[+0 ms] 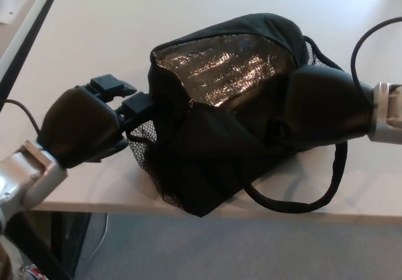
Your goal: A lunch bag is kept on the middle of the desk and the robot uses both its hands to grab the opening of the bag from the left and right and moves its hands away from each other to spread the bag open
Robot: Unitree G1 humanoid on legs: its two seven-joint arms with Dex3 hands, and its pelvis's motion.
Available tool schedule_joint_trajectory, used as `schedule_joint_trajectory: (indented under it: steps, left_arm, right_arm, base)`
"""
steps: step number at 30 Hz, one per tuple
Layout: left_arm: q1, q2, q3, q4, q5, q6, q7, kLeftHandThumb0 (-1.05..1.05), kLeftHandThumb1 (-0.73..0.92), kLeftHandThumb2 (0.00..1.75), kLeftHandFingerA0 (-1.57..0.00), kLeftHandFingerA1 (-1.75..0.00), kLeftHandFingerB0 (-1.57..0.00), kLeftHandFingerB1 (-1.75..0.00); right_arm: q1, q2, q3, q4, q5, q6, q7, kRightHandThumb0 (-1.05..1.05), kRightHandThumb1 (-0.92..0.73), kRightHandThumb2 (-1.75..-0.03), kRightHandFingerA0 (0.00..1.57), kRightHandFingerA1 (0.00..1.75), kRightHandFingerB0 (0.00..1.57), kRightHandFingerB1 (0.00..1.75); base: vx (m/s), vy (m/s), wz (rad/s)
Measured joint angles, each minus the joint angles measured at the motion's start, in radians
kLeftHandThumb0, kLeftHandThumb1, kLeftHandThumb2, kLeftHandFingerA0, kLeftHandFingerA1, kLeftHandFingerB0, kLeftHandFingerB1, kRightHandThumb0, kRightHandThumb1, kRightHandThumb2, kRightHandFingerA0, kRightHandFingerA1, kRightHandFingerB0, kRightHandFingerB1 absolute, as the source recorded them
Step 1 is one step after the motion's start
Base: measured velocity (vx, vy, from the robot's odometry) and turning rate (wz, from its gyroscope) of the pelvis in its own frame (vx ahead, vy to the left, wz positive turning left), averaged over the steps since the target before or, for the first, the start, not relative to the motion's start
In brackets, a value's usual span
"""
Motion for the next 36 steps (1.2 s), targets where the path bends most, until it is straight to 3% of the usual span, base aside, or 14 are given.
schedule_joint_trajectory:
  steps: [1,2,7,10,13,15,17,18,20,25,33,34,35,36]
  left_arm:
    - [-0.001,-0.020,0.001,0.013,-0.011,0.011,-0.009,-0.18,0.50,0.58,-0.51,-0.43,-0.32,-0.38]
    - [-0.001,-0.031,0.001,0.019,-0.017,0.016,-0.012,-0.16,0.55,0.59,-0.50,-0.42,-0.31,-0.37]
    - [0.014,-0.074,-0.001,0.006,-0.058,0.057,-0.047,-0.20,0.58,0.57,-0.54,-0.38,-0.32,-0.33]
    - [0.037,-0.077,-0.004,-0.041,-0.077,0.078,-0.074,-0.15,0.55,0.58,-0.50,-0.42,-0.31,-0.37]
    - [0.062,-0.075,-0.004,-0.111,-0.100,0.105,-0.113,-0.15,0.56,0.59,-0.50,-0.42,-0.30,-0.37]
    - [0.077,-0.069,-0.004,-0.156,-0.111,0.120,-0.137,-0.08,0.52,0.56,-0.58,-0.49,-0.32,-0.34]
    - [0.083,-0.054,-0.004,-0.192,-0.114,0.130,-0.142,-0.06,0.54,0.56,-0.54,-0.45,-0.31,-0.34]
    - [0.083,-0.041,0.001,-0.206,-0.116,0.130,-0.140,-0.04,0.52,0.53,-0.41,-0.41,-0.29,-0.32]
    - [0.083,-0.023,0.019,-0.231,-0.123,0.129,-0.137,0.03,0.52,0.58,-0.35,-0.39,-0.28,-0.33]
    - [0.071,0.032,0.130,-0.349,-0.175,0.131,-0.130,0.03,0.33,0.86,-0.26,-0.55,-0.16,-0.50]
    - [0.059,0.062,0.202,-0.437,-0.200,0.144,-0.148,-0.03,0.37,0.87,-0.23,-0.53,-0.16,-0.50]
    - [0.059,0.063,0.210,-0.448,-0.202,0.145,-0.150,-0.06,0.57,0.57,-0.34,-0.33,-0.25,-0.30]
    - [0.059,0.064,0.214,-0.454,-0.203,0.145,-0.151,-0.06,0.57,0.57,-0.34,-0.33,-0.25,-0.30]
    - [0.059,0.066,0.222,-0.464,-0.205,0.146,-0.153,-0.04,0.36,0.87,-0.16,-0.51,-0.07,-0.46]
  right_arm:
    - [0.000,-0.003,0.005,-0.002,-0.010,0.000,-0.022,-0.35,-0.43,-0.88,1.22,1.33,0.90,0.98]
    - [0.000,-0.004,0.008,-0.002,-0.016,0.000,-0.032,-0.37,-0.54,-0.59,0.92,1.71,0.94,0.86]
    - [0.001,-0.010,0.035,0.007,-0.059,-0.001,-0.110,-0.25,-0.55,-0.58,0.92,1.71,0.89,1.15]
    - [0.001,-0.014,0.044,0.026,-0.078,-0.002,-0.152,-0.33,-0.56,-0.59,0.87,1.67,0.88,1.00]
    - [0.000,-0.019,0.050,0.053,-0.097,-0.004,-0.191,-0.35,-0.57,-0.60,0.73,1.48,0.64,0.65]
    - [-0.001,-0.021,0.044,0.072,-0.102,-0.005,-0.201,-0.47,-0.54,-0.58,0.42,0.45,0.27,0.30]
    - [-0.007,-0.022,0.012,0.101,-0.096,-0.005,-0.189,-0.57,-0.41,-0.70,0.25,0.44,0.12,0.37]
    - [-0.017,-0.022,-0.017,0.114,-0.087,-0.004,-0.177,-0.57,-0.50,-0.55,0.13,0.35,0.02,0.19]
    - [-0.038,-0.022,-0.060,0.130,-0.073,0.003,-0.165,-0.63,-0.39,-0.77,0.09,0.45,0.00,0.11]
    - [-0.135,-0.019,-0.220,0.204,-0.023,0.077,-0.142,-0.75,-0.44,-0.76,0.16,0.46,0.00,0.04]
    - [-0.181,-0.006,-0.365,0.185,0.055,0.167,-0.011,-0.71,-0.40,-0.77,0.14,0.49,0.00,0.09]
    - [-0.179,-0.006,-0.386,0.171,0.068,0.179,0.012,-0.73,-0.42,-0.78,0.14,0.45,0.00,0.07]
    - [-0.179,-0.006,-0.399,0.162,0.076,0.185,0.024,-0.73,-0.42,-0.78,0.14,0.45,0.00,0.07]
    - [-0.176,-0.006,-0.422,0.142,0.091,0.197,0.047,-0.79,-0.48,-0.80,0.19,0.44,0.00,0.00]
  base:
    - [0.00,0.000,0.00]
    - [0.00,0.000,0.00]
    - [0.00,0.000,0.00]
    - [0.00,0.000,0.00]
    - [0.00,0.000,0.00]
    - [0.00,0.000,0.00]
    - [0.00,0.000,0.00]
    - [0.00,0.000,0.00]
    - [0.00,0.000,0.00]
    - [0.00,0.000,0.00]
    - [0.00,0.000,0.00]
    - [0.00,0.000,0.00]
    - [0.00,0.000,0.00]
    - [0.00,0.000,0.00]
